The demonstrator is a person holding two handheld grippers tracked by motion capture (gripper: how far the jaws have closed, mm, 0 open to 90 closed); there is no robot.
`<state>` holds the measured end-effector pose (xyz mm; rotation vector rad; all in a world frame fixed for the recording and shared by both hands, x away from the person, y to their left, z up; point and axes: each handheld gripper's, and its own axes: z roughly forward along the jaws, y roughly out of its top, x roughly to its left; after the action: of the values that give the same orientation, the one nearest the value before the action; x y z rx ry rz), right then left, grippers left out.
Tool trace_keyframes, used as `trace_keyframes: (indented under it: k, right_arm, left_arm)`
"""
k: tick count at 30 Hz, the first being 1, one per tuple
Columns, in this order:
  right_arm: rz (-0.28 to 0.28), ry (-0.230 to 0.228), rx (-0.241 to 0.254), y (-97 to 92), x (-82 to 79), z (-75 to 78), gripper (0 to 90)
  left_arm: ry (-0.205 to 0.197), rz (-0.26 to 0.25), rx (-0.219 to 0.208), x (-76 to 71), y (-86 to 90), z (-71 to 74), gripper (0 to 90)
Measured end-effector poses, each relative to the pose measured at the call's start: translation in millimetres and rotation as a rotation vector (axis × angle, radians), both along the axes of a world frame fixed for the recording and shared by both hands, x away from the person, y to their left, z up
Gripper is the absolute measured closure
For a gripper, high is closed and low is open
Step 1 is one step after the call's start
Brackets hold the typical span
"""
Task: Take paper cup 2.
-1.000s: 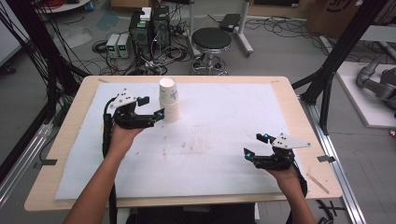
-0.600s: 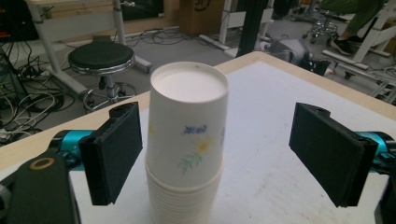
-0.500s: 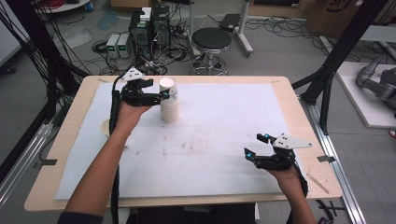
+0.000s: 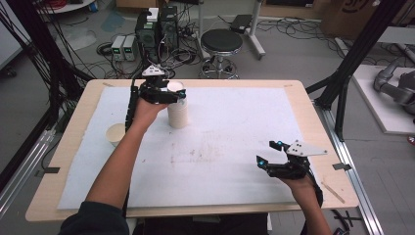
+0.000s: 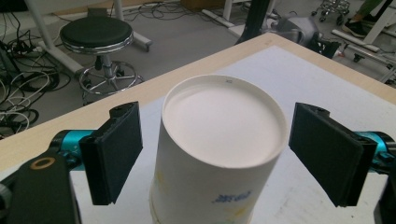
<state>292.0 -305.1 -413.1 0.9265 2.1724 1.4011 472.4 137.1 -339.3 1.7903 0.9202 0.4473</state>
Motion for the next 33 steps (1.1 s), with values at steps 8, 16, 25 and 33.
trace_keyframes:
  k: [8,16,25,33]
  right_arm:
    - [-0.005,0.007,0.003,-1.8,-0.3,-0.7,22.0]
    - [0.0,0.011,0.001,-0.6,-0.2,-0.9,22.0]
    - [0.002,0.011,0.001,-0.1,0.3,-1.6,22.1]
    - [0.008,0.011,-0.005,2.2,0.2,-1.2,22.1]
  left_arm:
    - [0.014,-0.016,0.015,2.4,-2.3,-3.4,30.9]
    - [0.003,-0.022,0.004,2.6,0.3,-0.6,32.1]
    - [-0.04,-0.012,-0.028,-5.7,6.0,16.0,33.1]
    - [-0.12,0.001,-0.06,-16.8,14.1,45.5,34.4]
